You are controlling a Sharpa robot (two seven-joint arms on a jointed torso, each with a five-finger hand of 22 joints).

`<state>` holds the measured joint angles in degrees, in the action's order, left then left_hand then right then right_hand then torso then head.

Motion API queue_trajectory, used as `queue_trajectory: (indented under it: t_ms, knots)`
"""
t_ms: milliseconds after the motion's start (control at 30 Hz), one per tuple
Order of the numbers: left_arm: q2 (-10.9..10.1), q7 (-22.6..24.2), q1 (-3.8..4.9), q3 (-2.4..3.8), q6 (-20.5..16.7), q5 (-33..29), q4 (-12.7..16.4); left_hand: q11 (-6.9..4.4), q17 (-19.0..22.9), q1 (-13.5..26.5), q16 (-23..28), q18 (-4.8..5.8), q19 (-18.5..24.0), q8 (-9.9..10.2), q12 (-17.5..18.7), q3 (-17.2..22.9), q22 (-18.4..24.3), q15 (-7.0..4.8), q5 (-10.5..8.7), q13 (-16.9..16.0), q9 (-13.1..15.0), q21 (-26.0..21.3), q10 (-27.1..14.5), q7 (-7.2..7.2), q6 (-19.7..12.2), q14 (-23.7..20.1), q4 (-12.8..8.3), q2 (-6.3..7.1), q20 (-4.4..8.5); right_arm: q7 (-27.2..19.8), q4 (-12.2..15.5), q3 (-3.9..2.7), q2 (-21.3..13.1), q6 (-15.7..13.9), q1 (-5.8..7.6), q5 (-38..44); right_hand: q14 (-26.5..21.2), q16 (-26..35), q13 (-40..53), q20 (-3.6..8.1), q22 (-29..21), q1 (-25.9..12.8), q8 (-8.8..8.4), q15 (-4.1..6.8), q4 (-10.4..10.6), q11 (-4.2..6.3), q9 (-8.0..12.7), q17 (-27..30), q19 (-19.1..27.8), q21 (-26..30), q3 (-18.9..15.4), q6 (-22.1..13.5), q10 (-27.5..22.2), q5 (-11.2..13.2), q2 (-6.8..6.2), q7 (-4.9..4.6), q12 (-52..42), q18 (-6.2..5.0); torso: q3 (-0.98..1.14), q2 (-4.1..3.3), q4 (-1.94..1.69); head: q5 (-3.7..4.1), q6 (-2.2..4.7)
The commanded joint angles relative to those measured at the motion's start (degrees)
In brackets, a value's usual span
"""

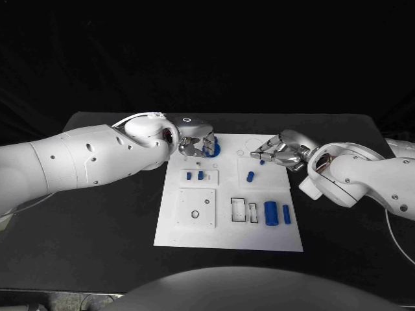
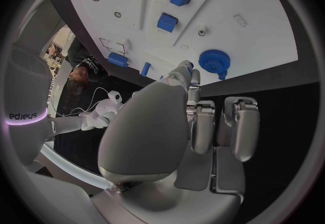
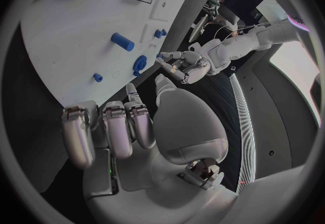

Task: Assemble the parts on the task board

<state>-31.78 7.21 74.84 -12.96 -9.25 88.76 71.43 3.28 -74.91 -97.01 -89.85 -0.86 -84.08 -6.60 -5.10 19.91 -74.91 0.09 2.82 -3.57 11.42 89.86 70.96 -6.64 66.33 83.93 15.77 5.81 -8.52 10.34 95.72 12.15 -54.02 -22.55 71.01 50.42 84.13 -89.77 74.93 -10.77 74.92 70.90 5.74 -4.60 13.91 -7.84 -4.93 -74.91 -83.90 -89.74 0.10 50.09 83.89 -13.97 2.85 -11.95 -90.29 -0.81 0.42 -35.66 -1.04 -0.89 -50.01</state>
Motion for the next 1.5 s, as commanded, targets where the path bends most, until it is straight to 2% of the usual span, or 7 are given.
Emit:
queue_trajectory:
  t_ms: [33, 433, 1033, 1500]
  knots:
    - [-0.81, 1.96, 0.12, -0.02, 1.72, -0.15, 0.51, 0.15, -15.09, 0.06, -0.15, 0.86, -5.92, -0.29, -0.12, -0.02, -15.09, 0.37, 0.20, 0.00, 0.05, 0.14, 0.35, 0.13, 0.36, 6.07, 0.02, -0.41, 0.35, -0.06, 0.00, 0.01, 0.00, 0.86, -0.07, 0.13, 5.87, -0.23, 15.07, -0.43, 15.08, 0.31, 0.39, -0.35, -0.06, -0.31, -0.02, -15.09, -6.10, -0.26, -0.24, 0.41, 6.11, 0.04, 0.43, -0.10, 0.29, 0.81, 0.01, -0.02, -0.02, 0.01, 0.01]
    - [-2.27, 1.73, 0.11, -0.22, 2.64, -0.18, 0.64, 0.19, -15.09, 0.10, -0.15, 0.86, -5.92, -0.25, -0.01, -0.01, -15.09, 0.40, 0.20, 0.02, 0.04, 0.14, 0.34, 0.12, 0.34, 6.07, 0.13, -0.41, 0.35, -0.11, 0.03, 0.01, -0.01, 0.79, -0.11, 0.12, 5.87, -0.23, 15.07, -0.43, 15.08, 0.31, 0.39, -0.35, -0.06, -0.31, -0.02, -15.09, -6.10, -0.26, -0.24, 0.41, 6.11, 0.04, 0.43, -0.10, 0.29, 0.81, -0.03, -0.08, 0.00, -0.06, 0.01]
    - [-1.47, 1.65, -0.26, -0.44, 4.59, -0.35, -0.98, 0.27, -15.09, 0.00, -0.15, 0.86, -5.92, 0.04, 0.57, 0.13, -15.09, 0.49, 0.21, 0.09, -0.09, 0.14, 0.07, 0.05, 0.02, 6.07, 0.33, -0.39, 0.35, -0.16, 0.18, 0.01, -0.16, 0.76, -0.13, 0.11, 5.87, -0.23, 15.07, -0.43, 15.08, 0.30, 0.39, -0.34, -0.06, -0.30, -0.01, -15.09, -6.10, -0.26, -0.28, 0.40, 6.11, 0.05, 0.43, -0.10, 0.29, 0.81, 0.04, -0.06, 0.03, -0.07, 0.01]
    - [-0.11, 2.03, -0.99, -0.51, 5.41, -0.52, -2.94, 0.32, -15.09, -0.13, -0.15, 0.86, -5.92, 0.22, 0.86, 0.22, -15.09, 0.54, 0.20, 0.09, -0.17, 0.14, -0.08, -0.02, -0.18, 6.07, 0.33, -0.34, 0.35, -0.19, 0.23, 0.01, -0.22, 0.78, -0.13, 0.11, 5.87, -0.23, 15.07, -0.43, 15.08, 0.30, 0.39, -0.34, -0.06, -0.30, -0.01, -15.09, -6.10, -0.26, -0.28, 0.40, 6.11, 0.05, 0.43, -0.10, 0.29, 0.81, -0.02, -0.05, 0.01, -0.04, 0.01]
